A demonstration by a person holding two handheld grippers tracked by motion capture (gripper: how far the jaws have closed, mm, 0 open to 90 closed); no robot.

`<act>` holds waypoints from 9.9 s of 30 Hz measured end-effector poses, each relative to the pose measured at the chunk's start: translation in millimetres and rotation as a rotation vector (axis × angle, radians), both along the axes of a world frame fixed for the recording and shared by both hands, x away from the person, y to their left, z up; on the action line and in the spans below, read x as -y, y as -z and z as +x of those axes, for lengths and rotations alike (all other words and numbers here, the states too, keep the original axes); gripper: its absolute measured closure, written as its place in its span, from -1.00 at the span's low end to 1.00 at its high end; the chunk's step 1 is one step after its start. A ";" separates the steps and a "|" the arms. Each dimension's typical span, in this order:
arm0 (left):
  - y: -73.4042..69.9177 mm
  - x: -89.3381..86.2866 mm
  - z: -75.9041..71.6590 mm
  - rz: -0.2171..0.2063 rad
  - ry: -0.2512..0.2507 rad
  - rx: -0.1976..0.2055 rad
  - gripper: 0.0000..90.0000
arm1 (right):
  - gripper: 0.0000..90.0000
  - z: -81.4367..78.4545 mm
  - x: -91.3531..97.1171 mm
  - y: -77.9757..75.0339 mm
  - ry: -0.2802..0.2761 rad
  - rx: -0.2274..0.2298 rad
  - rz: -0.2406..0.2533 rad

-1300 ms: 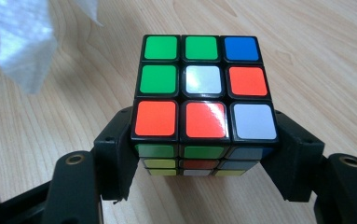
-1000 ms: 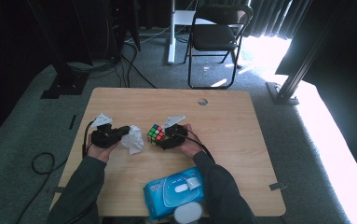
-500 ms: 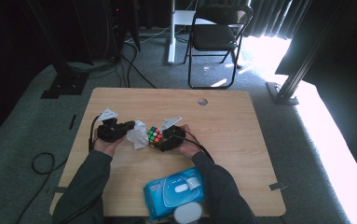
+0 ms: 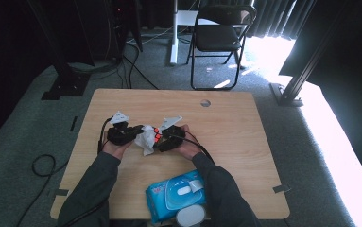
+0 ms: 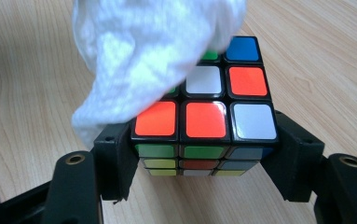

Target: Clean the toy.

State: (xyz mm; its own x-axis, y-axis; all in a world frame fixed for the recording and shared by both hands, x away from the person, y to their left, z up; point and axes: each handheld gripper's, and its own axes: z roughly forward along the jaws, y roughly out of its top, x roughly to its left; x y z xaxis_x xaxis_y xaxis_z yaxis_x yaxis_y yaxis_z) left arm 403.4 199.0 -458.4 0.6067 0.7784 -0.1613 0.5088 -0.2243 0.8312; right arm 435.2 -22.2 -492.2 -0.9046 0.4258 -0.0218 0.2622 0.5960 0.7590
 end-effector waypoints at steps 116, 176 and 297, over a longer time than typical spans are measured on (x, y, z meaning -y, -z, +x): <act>4.2 23.7 11.3 0.124 0.016 0.036 0.89 | -0.23 -5.3 1.8 -1.7 -0.020 -0.001 0.035; 17.8 7.9 15.4 0.099 0.030 -0.021 0.89 | -0.24 -11.8 3.9 -5.3 -0.083 0.004 0.070; 46.6 12.9 8.8 -0.150 0.054 -0.051 0.86 | -0.24 -2.3 38.0 -25.8 0.103 -0.005 0.316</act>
